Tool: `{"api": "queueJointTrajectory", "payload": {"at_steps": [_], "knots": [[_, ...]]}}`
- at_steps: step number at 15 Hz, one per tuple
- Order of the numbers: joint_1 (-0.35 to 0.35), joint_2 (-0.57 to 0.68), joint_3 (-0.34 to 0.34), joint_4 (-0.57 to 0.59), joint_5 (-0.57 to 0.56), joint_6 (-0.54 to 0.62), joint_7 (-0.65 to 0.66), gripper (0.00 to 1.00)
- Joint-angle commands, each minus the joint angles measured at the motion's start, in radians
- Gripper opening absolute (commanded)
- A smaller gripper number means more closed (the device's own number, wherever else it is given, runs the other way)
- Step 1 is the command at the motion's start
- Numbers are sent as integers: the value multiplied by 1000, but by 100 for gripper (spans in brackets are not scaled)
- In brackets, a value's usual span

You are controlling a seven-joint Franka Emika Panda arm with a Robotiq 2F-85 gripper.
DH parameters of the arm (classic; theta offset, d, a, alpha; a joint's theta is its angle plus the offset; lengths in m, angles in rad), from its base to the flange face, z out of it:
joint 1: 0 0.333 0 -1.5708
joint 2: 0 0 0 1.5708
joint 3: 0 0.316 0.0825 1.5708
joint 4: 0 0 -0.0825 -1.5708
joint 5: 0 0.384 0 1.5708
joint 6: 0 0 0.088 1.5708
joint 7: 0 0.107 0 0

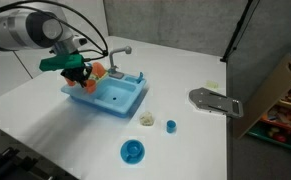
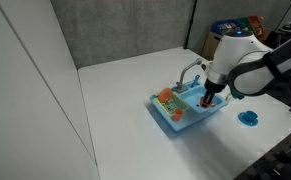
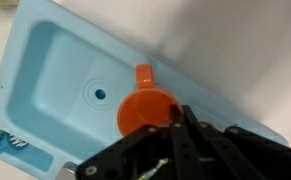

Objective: Pick up the orange cup from the sink and put it on the light blue surface in front of the dish rack

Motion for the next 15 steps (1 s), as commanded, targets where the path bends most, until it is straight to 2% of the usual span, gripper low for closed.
{"api": "queueJointTrajectory", "payload": {"at_steps": [1, 6, 15], "knots": [[-13, -23, 18, -29, -47, 25, -96, 3], [-17, -17, 47, -23, -57, 36, -186, 3], [-10, 23, 64, -4, -72, 62, -230, 3]]}}
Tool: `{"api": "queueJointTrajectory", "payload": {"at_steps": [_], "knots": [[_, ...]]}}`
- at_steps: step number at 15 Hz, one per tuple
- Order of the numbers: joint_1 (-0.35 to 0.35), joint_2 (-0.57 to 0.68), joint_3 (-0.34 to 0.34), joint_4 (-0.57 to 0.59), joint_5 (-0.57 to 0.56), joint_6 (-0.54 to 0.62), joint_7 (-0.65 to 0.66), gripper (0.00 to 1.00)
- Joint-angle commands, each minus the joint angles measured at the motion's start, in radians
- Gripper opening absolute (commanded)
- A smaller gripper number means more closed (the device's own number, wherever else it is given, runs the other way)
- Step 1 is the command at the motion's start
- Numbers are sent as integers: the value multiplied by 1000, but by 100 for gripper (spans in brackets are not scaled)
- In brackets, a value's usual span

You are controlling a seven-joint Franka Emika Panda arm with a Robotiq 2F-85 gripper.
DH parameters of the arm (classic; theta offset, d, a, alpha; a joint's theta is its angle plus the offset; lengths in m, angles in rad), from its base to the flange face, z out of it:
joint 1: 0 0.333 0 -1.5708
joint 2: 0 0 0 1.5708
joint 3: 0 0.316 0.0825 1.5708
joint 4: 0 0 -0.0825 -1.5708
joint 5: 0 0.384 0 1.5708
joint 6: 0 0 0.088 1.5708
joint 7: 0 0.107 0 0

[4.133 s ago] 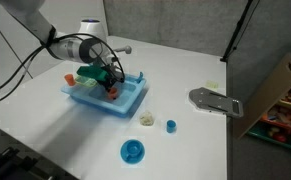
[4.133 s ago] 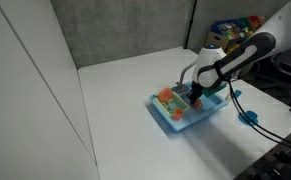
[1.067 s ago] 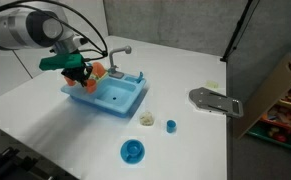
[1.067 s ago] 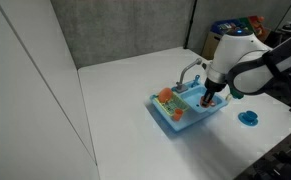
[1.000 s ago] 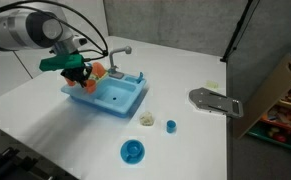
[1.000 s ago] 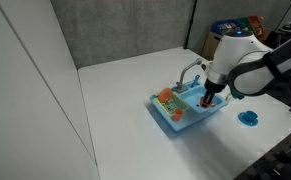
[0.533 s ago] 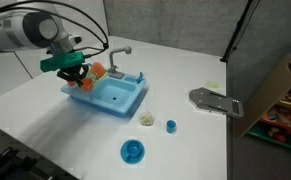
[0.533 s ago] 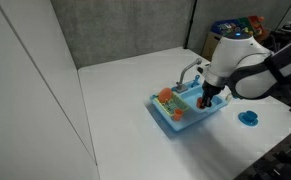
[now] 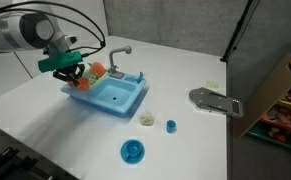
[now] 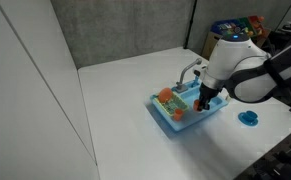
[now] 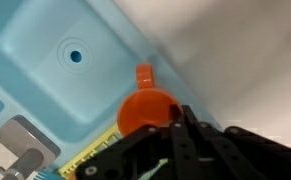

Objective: Pick up the orange cup from the sink and put it on the light blue surface in front of the dish rack

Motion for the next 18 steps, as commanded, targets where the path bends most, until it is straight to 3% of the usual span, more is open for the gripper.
{"api": "queueJointTrajectory", "payload": {"at_steps": [1, 18], "knots": [[-9, 20, 4, 5, -31, 40, -22, 3], [15, 86, -4, 14, -103, 140, -12, 4]]}}
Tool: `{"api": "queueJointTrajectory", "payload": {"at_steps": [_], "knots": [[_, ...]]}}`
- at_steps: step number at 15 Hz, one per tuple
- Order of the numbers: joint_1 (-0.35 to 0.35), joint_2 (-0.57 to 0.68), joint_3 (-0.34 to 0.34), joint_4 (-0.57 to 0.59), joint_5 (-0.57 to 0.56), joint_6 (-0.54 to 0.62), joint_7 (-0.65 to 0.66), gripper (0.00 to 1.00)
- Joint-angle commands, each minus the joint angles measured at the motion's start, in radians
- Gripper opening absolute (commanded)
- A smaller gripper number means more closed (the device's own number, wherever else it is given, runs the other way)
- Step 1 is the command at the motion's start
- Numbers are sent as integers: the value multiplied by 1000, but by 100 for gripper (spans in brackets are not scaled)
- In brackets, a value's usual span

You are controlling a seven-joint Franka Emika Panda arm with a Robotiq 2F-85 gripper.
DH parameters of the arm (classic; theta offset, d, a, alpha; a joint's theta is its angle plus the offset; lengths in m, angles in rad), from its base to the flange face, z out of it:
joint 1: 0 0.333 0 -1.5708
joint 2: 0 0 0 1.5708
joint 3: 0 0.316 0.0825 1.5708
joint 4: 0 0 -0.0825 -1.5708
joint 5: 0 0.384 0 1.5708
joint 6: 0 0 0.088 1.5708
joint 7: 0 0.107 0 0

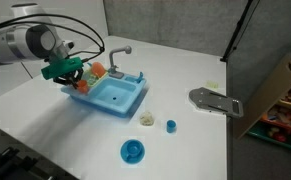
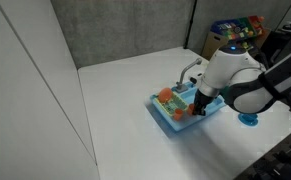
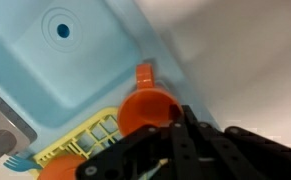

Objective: Pick up the orange cup from the sink and put it on the light blue surface in front of the dish rack

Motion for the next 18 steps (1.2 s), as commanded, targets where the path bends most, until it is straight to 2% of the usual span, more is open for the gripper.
{"api": "queueJointTrajectory", "payload": {"at_steps": [1, 2, 3, 6, 11, 13, 18], "knots": [[10, 12, -12, 13, -29, 17, 0, 4], [11, 13, -11, 13, -29, 17, 1, 12], [10, 13, -10, 13, -28, 16, 1, 32], [5, 3, -2, 3, -21, 23, -2, 53], [-13, -27, 15, -23, 0, 73, -2, 94], [-42, -41, 41, -32, 36, 77, -7, 100], [-78, -91, 62, -39, 137, 27, 44, 100]]}}
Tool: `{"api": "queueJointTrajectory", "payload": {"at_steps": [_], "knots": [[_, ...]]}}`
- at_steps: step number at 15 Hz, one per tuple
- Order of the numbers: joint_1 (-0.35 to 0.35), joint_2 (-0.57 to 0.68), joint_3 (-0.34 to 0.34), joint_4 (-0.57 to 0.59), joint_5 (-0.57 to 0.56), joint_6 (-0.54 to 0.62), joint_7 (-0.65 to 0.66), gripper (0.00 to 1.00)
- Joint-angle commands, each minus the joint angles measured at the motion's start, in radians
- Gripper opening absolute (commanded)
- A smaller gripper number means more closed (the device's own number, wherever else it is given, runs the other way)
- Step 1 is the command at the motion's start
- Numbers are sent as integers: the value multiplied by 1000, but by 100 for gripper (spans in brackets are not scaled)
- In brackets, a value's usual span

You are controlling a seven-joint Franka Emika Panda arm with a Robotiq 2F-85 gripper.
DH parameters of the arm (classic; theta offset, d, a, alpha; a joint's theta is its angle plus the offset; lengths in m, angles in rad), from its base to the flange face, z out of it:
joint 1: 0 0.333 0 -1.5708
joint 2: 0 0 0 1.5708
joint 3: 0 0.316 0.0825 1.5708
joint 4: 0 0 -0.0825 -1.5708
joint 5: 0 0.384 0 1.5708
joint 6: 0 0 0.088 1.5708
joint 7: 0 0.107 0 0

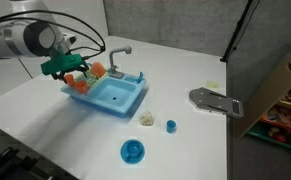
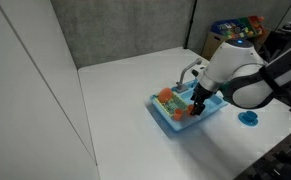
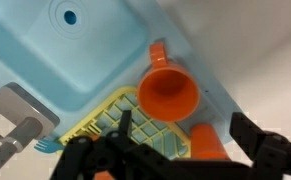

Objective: Pick up the orange cup from the sink and put it on the light blue surface in front of the dish rack

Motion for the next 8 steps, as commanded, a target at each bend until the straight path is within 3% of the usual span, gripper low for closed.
{"api": "queueJointTrajectory", "payload": {"at_steps": [1, 8], "knots": [[-38, -82, 21, -38, 78, -50, 45, 100], [-24, -204, -47, -26, 169, -302, 206, 100]]}}
